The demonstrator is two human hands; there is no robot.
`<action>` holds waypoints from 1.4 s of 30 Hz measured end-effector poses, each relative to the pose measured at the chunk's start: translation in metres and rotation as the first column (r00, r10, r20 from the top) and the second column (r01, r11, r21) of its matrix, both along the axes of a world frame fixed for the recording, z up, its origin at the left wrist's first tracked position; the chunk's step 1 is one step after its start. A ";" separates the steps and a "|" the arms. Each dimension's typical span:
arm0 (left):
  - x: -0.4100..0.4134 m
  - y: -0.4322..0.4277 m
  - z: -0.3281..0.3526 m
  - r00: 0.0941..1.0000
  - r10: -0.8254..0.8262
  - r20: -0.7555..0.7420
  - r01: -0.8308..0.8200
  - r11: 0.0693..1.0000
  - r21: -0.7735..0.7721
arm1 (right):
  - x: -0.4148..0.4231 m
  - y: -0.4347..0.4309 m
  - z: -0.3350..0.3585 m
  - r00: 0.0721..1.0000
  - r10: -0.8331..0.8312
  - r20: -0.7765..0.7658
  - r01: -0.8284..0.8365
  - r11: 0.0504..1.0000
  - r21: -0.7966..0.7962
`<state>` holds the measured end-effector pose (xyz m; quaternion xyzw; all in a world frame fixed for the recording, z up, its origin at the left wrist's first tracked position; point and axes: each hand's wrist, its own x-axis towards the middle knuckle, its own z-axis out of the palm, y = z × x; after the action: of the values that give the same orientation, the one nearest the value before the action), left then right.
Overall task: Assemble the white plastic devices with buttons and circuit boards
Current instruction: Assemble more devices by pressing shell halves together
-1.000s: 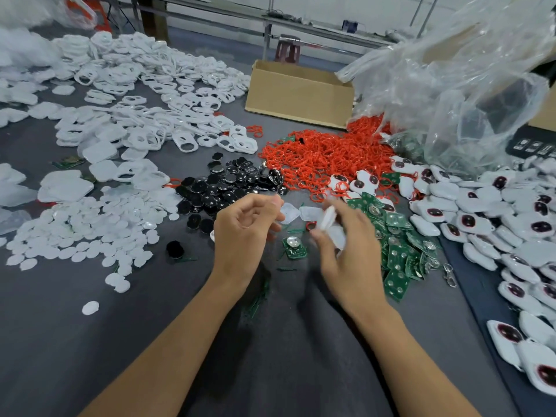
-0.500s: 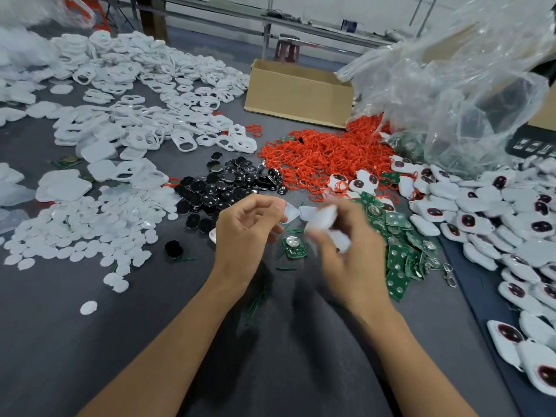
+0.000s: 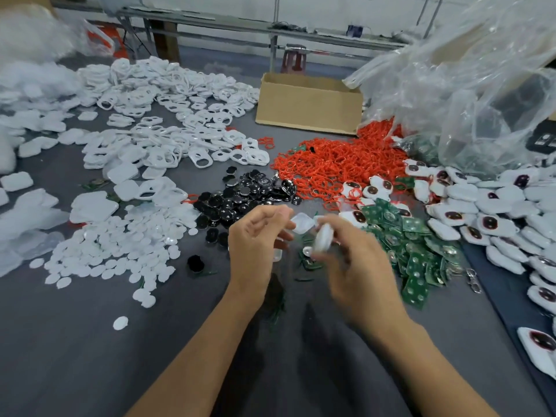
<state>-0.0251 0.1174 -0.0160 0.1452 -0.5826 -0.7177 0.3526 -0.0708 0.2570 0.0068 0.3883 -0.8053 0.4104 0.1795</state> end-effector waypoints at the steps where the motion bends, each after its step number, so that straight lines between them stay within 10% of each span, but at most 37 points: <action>1: -0.001 -0.001 0.001 1.000 -0.015 -0.013 0.015 1.000 0.010 | 0.000 0.001 0.004 0.998 -0.060 -0.017 0.056 0.981 -0.185; 5: -0.001 -0.002 0.001 1.000 0.016 -0.012 -0.016 1.000 0.018 | -0.002 -0.001 0.004 0.997 0.010 -0.079 -0.013 0.999 -0.044; 11: -0.003 -0.002 0.002 1.000 -0.009 -0.010 0.008 1.000 -0.027 | -0.001 0.010 0.021 0.964 -0.157 -0.216 -0.006 0.797 -0.604; 13: -0.004 -0.001 0.001 1.000 0.001 -0.004 -0.002 1.000 -0.030 | -0.003 0.002 0.020 0.998 -0.034 -0.062 0.022 0.984 -0.175; 15: -0.002 0.000 0.001 1.000 0.019 0.004 -0.019 1.000 -0.015 | -0.001 0.002 0.007 0.999 0.036 0.036 -0.044 0.967 0.251; 19: 0.000 0.000 -0.001 0.999 -0.038 -0.012 0.037 0.999 -0.015 | 0.000 -0.002 0.020 0.997 -0.064 -0.035 0.048 0.935 -0.351; 28: 0.002 0.009 0.000 0.911 -0.412 0.035 0.413 0.910 -0.047 | -0.007 -0.015 -0.003 0.953 -0.034 0.302 0.110 0.966 -0.235; 42: -0.003 0.007 -0.007 0.926 -0.344 0.159 0.368 0.916 -0.159 | -0.018 -0.012 -0.011 0.631 0.369 0.683 -0.124 0.916 -0.381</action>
<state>-0.0285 0.1244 -0.0234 0.0486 -0.6850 -0.7016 0.1902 -0.0889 0.2449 -0.0039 0.2634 -0.6745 0.6693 -0.1663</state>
